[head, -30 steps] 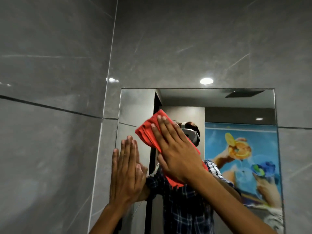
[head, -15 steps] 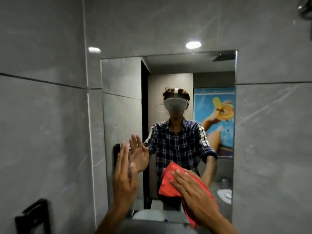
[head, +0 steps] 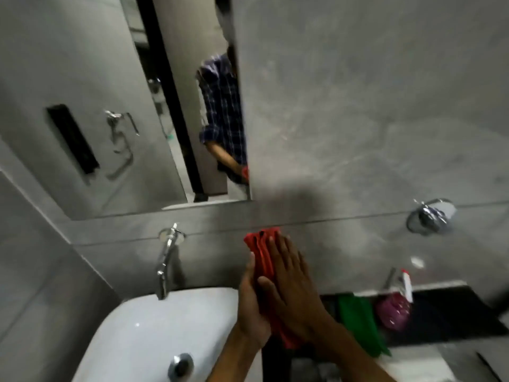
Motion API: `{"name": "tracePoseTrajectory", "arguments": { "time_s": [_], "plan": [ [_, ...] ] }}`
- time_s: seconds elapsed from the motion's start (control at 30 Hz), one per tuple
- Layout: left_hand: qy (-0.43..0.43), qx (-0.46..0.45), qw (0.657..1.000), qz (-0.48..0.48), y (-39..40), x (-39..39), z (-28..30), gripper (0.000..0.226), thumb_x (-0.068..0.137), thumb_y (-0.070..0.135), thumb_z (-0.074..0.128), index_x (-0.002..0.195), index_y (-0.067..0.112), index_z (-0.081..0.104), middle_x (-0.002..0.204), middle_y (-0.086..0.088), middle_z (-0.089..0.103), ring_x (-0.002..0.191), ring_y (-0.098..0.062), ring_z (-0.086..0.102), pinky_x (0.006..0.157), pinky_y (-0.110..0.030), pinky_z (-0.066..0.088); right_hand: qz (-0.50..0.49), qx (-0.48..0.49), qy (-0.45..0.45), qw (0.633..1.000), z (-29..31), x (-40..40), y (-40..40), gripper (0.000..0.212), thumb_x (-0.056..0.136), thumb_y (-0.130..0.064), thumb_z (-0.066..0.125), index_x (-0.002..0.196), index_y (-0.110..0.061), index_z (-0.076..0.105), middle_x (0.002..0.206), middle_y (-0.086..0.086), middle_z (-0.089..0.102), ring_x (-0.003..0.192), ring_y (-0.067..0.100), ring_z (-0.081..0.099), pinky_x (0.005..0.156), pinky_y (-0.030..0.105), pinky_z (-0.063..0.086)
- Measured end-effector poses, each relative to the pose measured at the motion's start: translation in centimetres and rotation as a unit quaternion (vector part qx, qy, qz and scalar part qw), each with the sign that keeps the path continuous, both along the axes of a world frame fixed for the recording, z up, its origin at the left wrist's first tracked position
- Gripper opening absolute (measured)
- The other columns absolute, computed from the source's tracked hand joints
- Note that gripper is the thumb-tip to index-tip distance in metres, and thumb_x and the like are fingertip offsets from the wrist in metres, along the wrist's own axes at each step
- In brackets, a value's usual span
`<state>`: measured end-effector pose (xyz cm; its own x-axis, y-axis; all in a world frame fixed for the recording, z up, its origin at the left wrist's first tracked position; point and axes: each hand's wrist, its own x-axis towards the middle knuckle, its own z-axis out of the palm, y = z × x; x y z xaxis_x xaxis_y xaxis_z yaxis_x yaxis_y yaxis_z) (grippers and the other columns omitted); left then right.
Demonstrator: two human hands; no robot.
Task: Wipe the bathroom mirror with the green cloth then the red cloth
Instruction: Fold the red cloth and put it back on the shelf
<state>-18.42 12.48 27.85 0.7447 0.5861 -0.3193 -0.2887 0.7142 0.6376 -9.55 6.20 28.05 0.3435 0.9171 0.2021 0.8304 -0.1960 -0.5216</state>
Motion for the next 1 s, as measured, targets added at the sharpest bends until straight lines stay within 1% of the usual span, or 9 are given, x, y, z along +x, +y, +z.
{"name": "tracePoseTrajectory", "arguments": {
  "time_s": [0.07, 0.17, 0.27, 0.37, 0.57, 0.67, 0.77, 0.9, 1.0],
  "plan": [
    [0.065, -0.035, 0.997, 0.011, -2.6, 2.0, -4.4, 0.062, 0.099, 0.058, 0.048, 0.137, 0.014, 0.071, 0.140, -0.013, 0.072, 0.127, -0.030, 0.071, 0.094, -0.042, 0.064, -0.031, -0.025, 0.090, 0.995, -3.6, 2.2, -3.4, 0.082, 0.093, -0.075, 0.004, 0.163, -0.035, -0.012, 0.171, -0.013, -0.026, 0.157, 0.004, -0.024, 0.130, 0.035, -0.005],
    [0.131, -0.084, 0.988, 0.004, -5.1, 5.0, -11.5, 0.057, 0.096, 0.053, 0.056, 0.122, 0.007, 0.078, 0.119, -0.020, 0.080, 0.105, -0.034, 0.080, 0.076, -0.040, 0.068, -0.141, -0.057, 0.328, 0.932, -8.9, 5.6, -8.0, 0.073, 0.099, -0.064, 0.032, 0.163, -0.034, 0.015, 0.166, -0.013, 0.023, 0.152, 0.011, 0.030, 0.123, 0.034, 0.027],
    [0.218, -0.090, 0.972, -0.013, -7.2, 7.6, -17.7, 0.060, 0.092, 0.051, 0.059, 0.121, 0.003, 0.078, 0.112, -0.023, 0.082, 0.096, -0.036, 0.081, 0.079, -0.041, 0.066, -0.199, -0.143, 0.491, 0.836, -15.2, 9.6, -11.1, 0.044, 0.104, -0.035, 0.056, 0.143, -0.016, 0.051, 0.137, 0.005, 0.062, 0.118, 0.022, 0.064, 0.102, 0.034, 0.050],
    [0.290, -0.093, 0.951, -0.052, -8.2, 10.8, -23.9, 0.065, 0.099, 0.058, 0.051, 0.127, 0.005, 0.075, 0.108, -0.022, 0.082, 0.101, -0.035, 0.076, 0.089, -0.045, 0.059, -0.239, -0.194, 0.540, 0.783, -21.8, 13.6, -12.5, 0.033, 0.103, -0.015, 0.059, 0.131, 0.002, 0.064, 0.122, 0.024, 0.073, 0.111, 0.036, 0.072, 0.086, 0.036, 0.062],
    [0.277, -0.086, 0.955, -0.065, -4.2, 15.7, -31.8, 0.074, 0.099, 0.067, 0.033, 0.136, 0.011, 0.065, 0.106, -0.011, 0.084, 0.107, -0.028, 0.074, 0.089, -0.039, 0.056, -0.270, -0.200, 0.468, 0.817, -30.9, 17.5, -8.7, 0.037, 0.105, -0.006, 0.049, 0.141, 0.002, 0.050, 0.136, 0.028, 0.060, 0.121, 0.040, 0.062, 0.108, 0.054, 0.050],
    [0.341, -0.008, 0.938, -0.069, -2.1, 17.8, -34.3, 0.071, 0.102, 0.065, 0.032, 0.148, 0.016, 0.055, 0.115, 0.003, 0.071, 0.109, -0.016, 0.066, 0.090, -0.033, 0.050, -0.285, -0.168, 0.448, 0.831, -34.0, 18.3, -6.6, 0.042, 0.105, -0.008, 0.047, 0.147, -0.004, 0.045, 0.142, 0.023, 0.058, 0.127, 0.039, 0.059, 0.109, 0.046, 0.048],
    [0.392, 0.055, 0.914, -0.087, -1.5, 18.5, -34.8, 0.069, 0.102, 0.064, 0.038, 0.153, 0.020, 0.050, 0.144, 0.001, 0.059, 0.139, -0.027, 0.053, 0.112, -0.039, 0.042, -0.276, -0.158, 0.414, 0.853, -34.6, 18.5, -6.0, 0.050, 0.103, -0.003, 0.046, 0.153, -0.008, 0.042, 0.150, 0.020, 0.055, 0.133, 0.037, 0.056, 0.111, 0.039, 0.043],
    [0.451, 0.362, 0.801, -0.151, -2.3, 16.9, -32.4, 0.071, 0.107, 0.047, 0.045, 0.165, 0.011, 0.027, 0.171, -0.013, 0.035, 0.157, -0.030, 0.036, 0.130, -0.045, 0.030, -0.246, -0.197, 0.367, 0.875, -31.4, 17.9, -6.5, 0.053, 0.110, -0.029, 0.040, 0.159, -0.010, 0.031, 0.159, 0.022, 0.043, 0.133, 0.033, 0.055, 0.105, 0.028, 0.050],
    [0.481, 0.578, 0.641, -0.156, -2.9, 15.0, -28.3, 0.069, 0.111, 0.047, 0.028, 0.169, 0.019, 0.005, 0.179, -0.003, 0.004, 0.166, -0.022, 0.011, 0.133, -0.037, 0.011, -0.112, -0.273, 0.136, 0.946, -27.7, 17.5, -7.6, 0.088, 0.106, -0.044, 0.047, 0.164, -0.014, -0.012, 0.175, 0.012, -0.002, 0.161, 0.031, 0.014, 0.127, 0.042, 0.026]
  ]
}}
